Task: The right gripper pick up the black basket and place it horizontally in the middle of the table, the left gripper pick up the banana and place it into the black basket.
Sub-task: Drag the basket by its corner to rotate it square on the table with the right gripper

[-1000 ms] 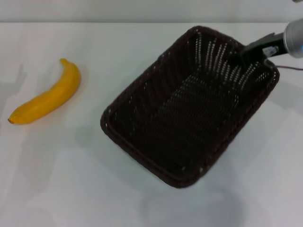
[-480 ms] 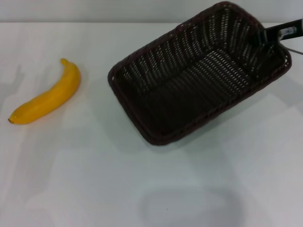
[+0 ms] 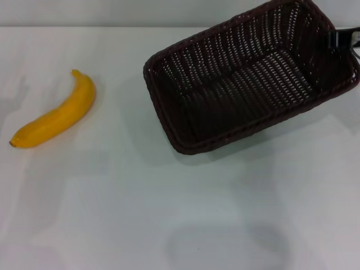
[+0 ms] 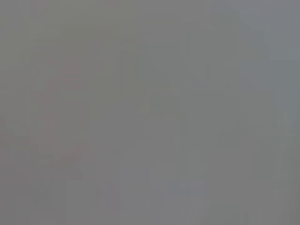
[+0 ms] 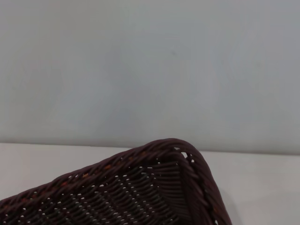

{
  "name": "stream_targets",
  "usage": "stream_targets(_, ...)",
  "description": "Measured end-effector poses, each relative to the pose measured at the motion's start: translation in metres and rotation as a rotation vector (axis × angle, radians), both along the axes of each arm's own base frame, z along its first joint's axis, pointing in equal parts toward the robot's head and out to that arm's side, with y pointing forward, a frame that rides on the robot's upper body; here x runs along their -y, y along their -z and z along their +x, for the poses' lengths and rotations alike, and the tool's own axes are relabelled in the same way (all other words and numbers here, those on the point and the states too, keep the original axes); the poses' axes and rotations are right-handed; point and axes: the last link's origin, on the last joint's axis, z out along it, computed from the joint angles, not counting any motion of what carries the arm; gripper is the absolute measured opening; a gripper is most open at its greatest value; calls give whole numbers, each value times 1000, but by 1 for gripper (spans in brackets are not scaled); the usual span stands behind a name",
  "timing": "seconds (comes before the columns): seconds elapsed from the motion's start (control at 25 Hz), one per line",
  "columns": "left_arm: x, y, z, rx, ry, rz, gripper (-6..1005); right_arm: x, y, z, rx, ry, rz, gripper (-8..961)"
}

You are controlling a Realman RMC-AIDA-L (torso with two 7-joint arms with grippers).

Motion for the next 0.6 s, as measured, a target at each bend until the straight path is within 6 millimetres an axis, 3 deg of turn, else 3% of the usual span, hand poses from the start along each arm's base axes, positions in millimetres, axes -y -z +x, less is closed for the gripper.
stream_targets(0.32,0,-2,-2,6,-4,-1,877,15,8,2,-61,11,18,166)
stream_targets(0.6,0,-2,-1,3,2,-1,877,26,30,-2,-129,-6,4,165)
